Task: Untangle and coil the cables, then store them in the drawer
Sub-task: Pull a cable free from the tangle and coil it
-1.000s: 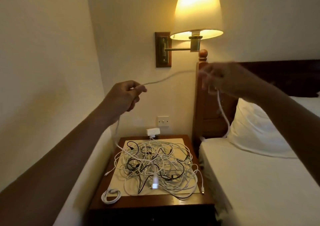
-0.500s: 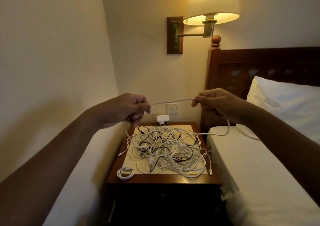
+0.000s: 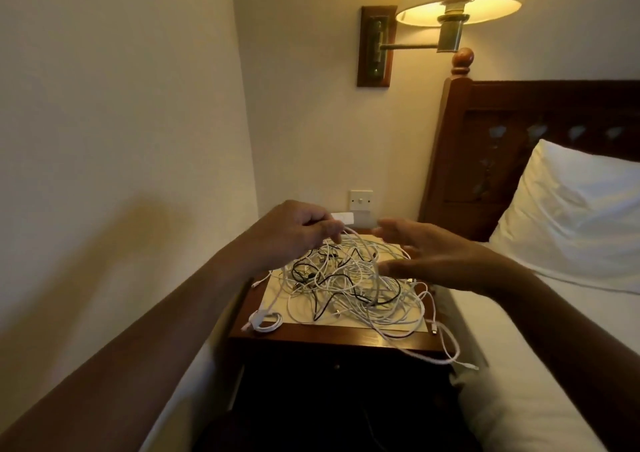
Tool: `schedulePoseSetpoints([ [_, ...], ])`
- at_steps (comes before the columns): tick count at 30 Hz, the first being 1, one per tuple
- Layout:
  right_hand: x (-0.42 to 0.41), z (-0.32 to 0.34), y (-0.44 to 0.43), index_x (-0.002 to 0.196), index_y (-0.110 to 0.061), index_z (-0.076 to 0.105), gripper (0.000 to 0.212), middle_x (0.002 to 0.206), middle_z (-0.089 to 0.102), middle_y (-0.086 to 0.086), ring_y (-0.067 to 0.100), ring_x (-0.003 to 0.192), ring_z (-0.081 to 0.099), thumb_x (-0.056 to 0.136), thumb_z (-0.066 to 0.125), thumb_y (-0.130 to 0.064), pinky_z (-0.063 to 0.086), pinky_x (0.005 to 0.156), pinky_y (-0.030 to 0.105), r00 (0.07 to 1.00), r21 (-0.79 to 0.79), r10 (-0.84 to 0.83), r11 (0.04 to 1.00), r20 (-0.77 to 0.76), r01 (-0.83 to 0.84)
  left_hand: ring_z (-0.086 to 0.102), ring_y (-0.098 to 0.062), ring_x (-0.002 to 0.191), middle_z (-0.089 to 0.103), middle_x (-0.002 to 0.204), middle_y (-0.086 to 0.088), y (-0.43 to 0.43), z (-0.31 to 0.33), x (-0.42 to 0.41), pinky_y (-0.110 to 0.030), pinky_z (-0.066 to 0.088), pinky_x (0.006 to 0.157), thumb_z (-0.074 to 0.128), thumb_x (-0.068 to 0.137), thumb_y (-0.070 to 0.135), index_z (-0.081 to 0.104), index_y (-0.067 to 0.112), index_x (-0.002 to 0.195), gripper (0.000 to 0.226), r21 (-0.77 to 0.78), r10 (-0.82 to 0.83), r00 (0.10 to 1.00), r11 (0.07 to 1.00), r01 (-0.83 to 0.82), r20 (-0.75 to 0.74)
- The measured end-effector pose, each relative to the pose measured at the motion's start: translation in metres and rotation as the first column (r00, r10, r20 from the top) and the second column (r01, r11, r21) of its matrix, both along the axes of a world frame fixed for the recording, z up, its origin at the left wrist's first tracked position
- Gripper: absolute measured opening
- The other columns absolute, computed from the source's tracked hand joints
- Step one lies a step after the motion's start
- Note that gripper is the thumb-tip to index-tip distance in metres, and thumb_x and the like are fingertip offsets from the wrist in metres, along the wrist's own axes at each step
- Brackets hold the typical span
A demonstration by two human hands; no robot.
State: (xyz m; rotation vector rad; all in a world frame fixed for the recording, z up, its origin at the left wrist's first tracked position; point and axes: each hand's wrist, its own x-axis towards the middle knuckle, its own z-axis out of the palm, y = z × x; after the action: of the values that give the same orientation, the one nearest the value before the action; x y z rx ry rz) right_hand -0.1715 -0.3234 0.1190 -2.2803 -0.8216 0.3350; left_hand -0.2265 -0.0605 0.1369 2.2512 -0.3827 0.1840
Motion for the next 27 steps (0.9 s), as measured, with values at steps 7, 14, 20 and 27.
schedulePoseSetpoints([
  [7, -0.019, -0.005, 0.030, 0.125, 0.004, 0.064, 0.038, 0.067, 0.046, 0.004, 0.015, 0.057, 0.042, 0.104, 0.033, -0.005, 0.049, 0.058, 0.031, 0.756, 0.541, 0.220, 0.816, -0.617, 0.203, 0.049, 0.000, 0.050, 0.057, 0.056, 0.010, 0.003, -0.016, 0.008, -0.016, 0.031, 0.048, 0.066, 0.093, 0.050, 0.075, 0.025, 0.080, 0.030, 0.218, 0.204, 0.949, 0.941, -0.258, 0.240],
  [14, 0.011, -0.011, -0.010, 0.099, -0.001, 0.071, 0.028, 0.061, 0.031, 0.002, 0.015, 0.055, 0.022, 0.100, 0.061, -0.027, 0.021, 0.045, 0.025, 0.883, 0.466, -0.156, 0.801, -0.443, 0.375, 0.050, -0.002, 0.054, 0.062, 0.061, 0.012, 0.040, -0.047, -0.010, -0.018, 0.033, 0.052, 0.064, 0.095, 0.046, 0.074, 0.032, 0.079, 0.023, 0.229, 0.172, 0.985, 0.958, -0.174, 0.029],
  [20, 0.009, -0.026, -0.020, 0.121, -0.023, 0.072, 0.023, 0.113, 0.074, -0.006, 0.011, 0.107, 0.066, 0.099, 0.066, -0.025, 0.054, 0.096, 0.036, 0.990, -0.094, -0.129, 0.988, -0.050, 0.123, 0.034, -0.005, 0.044, 0.043, 0.048, 0.011, 0.036, -0.046, -0.017, -0.025, 0.027, 0.048, 0.058, 0.101, 0.038, 0.076, 0.023, 0.085, 0.028, -0.058, 0.167, 0.982, 0.983, -0.173, -0.092],
  [27, -0.033, -0.015, 0.033, 0.134, -0.018, 0.059, 0.031, 0.098, 0.073, -0.002, 0.010, 0.088, 0.068, 0.103, 0.058, -0.020, 0.056, 0.083, 0.031, 0.911, 0.365, 0.182, 0.930, -0.370, -0.037, 0.049, -0.002, 0.051, 0.053, 0.047, 0.015, -0.004, -0.024, -0.013, -0.017, 0.034, 0.051, 0.064, 0.096, 0.045, 0.074, 0.030, 0.081, 0.024, 0.161, 0.243, 0.947, 0.947, -0.278, 0.209],
])
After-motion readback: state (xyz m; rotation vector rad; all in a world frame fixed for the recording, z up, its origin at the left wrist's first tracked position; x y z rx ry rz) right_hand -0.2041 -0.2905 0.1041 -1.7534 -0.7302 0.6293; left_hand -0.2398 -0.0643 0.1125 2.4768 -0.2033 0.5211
